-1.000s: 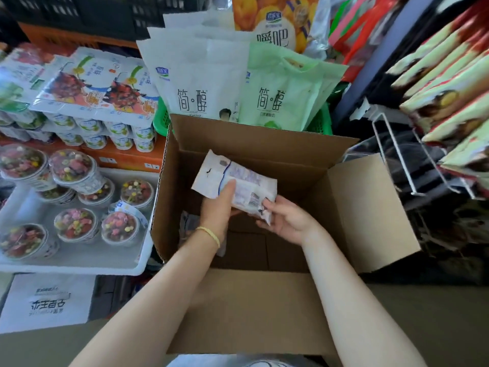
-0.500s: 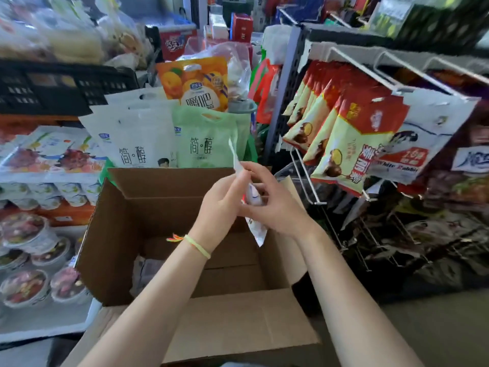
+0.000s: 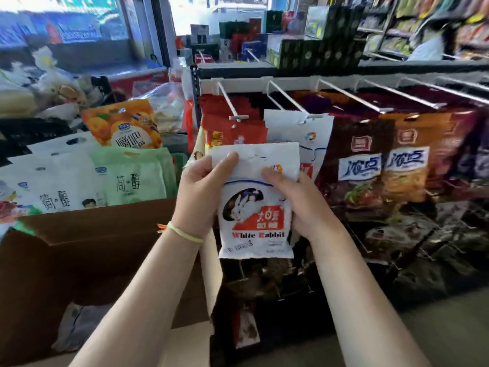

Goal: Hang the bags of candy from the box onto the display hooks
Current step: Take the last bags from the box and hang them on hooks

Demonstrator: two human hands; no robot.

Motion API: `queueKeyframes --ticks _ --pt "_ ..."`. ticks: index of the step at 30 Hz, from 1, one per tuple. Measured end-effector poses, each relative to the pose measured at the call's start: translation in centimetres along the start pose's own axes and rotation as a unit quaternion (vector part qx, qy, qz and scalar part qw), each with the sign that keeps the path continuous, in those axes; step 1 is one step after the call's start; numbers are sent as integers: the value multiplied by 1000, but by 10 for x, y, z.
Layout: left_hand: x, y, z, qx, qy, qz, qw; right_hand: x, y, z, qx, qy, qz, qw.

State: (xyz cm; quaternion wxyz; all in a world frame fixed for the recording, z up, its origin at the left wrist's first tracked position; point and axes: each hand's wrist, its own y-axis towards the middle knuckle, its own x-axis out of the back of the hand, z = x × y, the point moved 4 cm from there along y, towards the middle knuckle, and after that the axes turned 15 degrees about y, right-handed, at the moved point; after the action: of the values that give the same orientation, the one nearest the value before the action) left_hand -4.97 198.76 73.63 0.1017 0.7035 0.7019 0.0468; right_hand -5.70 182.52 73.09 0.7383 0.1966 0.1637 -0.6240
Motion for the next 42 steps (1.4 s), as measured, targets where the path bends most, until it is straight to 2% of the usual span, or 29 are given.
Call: queueKeyframes --ticks 5,12,15,18,22,26,30,38,42 --pt "-58 0 11 -18 35 -25 999 41 1 40 117 -35 2 993" --pt "-95 6 8 -64 74 -83 992 69 5 67 88 -51 28 994" --pt "-106 16 0 -79 92 -108 987 77 16 75 80 -57 2 995" --pt "-111 30 -4 -73 122 -144 979 82 33 80 102 -93 -49 989" --pt "-111 48 0 -66 149 -190 968 79 50 84 156 -130 -78 976" --pt "-114 57 2 -74 179 -200 961 80 57 79 171 -129 -83 973" --pt "-118 56 -3 -110 179 -171 963 79 59 78 183 -113 -94 972" --pt "-120 66 3 -112 195 -249 942 76 66 80 189 -133 -91 969" --pt "-120 71 4 -107 243 -282 922 78 75 81 200 -162 -105 961"
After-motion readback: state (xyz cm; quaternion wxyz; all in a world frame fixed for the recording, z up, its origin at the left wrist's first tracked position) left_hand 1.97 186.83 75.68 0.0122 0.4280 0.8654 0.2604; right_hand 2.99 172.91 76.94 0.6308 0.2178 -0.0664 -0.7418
